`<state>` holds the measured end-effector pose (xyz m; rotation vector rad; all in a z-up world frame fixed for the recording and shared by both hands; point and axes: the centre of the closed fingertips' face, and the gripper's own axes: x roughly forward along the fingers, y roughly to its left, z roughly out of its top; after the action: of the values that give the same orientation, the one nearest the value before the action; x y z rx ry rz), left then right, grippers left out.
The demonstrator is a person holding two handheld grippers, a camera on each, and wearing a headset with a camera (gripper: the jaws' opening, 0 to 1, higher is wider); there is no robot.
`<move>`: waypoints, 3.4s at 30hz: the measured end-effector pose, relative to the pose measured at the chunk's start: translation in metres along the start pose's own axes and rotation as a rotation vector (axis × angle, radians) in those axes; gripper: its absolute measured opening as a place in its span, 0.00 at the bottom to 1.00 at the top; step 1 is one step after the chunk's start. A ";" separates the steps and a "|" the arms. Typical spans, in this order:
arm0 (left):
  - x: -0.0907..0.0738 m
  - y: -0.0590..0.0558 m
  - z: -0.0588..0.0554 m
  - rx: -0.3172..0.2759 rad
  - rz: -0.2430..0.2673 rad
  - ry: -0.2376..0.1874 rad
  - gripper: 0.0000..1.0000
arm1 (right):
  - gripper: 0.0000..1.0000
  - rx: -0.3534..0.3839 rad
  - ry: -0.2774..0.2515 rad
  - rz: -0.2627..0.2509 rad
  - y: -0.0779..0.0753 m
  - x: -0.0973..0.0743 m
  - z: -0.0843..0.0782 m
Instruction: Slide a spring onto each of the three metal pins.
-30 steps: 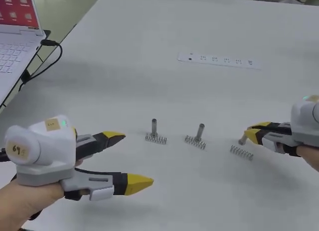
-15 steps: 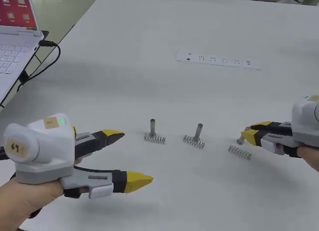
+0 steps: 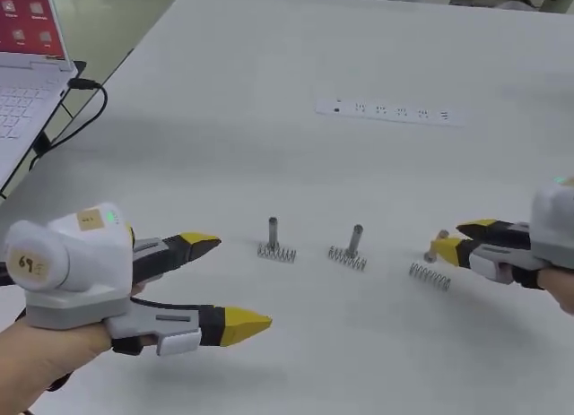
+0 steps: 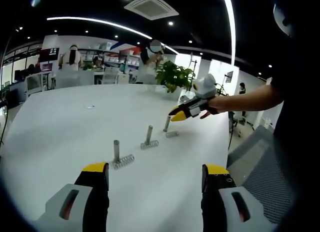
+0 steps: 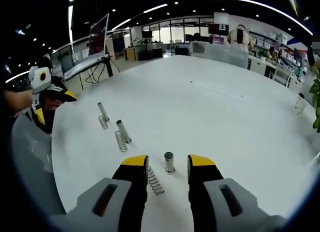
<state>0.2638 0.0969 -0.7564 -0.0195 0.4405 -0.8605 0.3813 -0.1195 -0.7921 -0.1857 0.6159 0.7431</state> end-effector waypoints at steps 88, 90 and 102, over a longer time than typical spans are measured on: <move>-0.010 0.001 -0.011 -0.022 0.020 0.016 0.72 | 0.16 -0.314 0.301 0.199 0.030 0.014 -0.060; -0.010 0.000 -0.011 -0.023 0.019 0.015 0.72 | 0.15 -0.317 0.306 0.200 0.030 0.014 -0.061; -0.012 0.001 -0.011 -0.019 0.018 0.021 0.72 | 0.09 -0.353 0.332 0.214 0.032 0.015 -0.067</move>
<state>0.2529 0.1082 -0.7619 -0.0238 0.4678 -0.8392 0.3371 -0.1121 -0.8533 -0.5834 0.8244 1.0376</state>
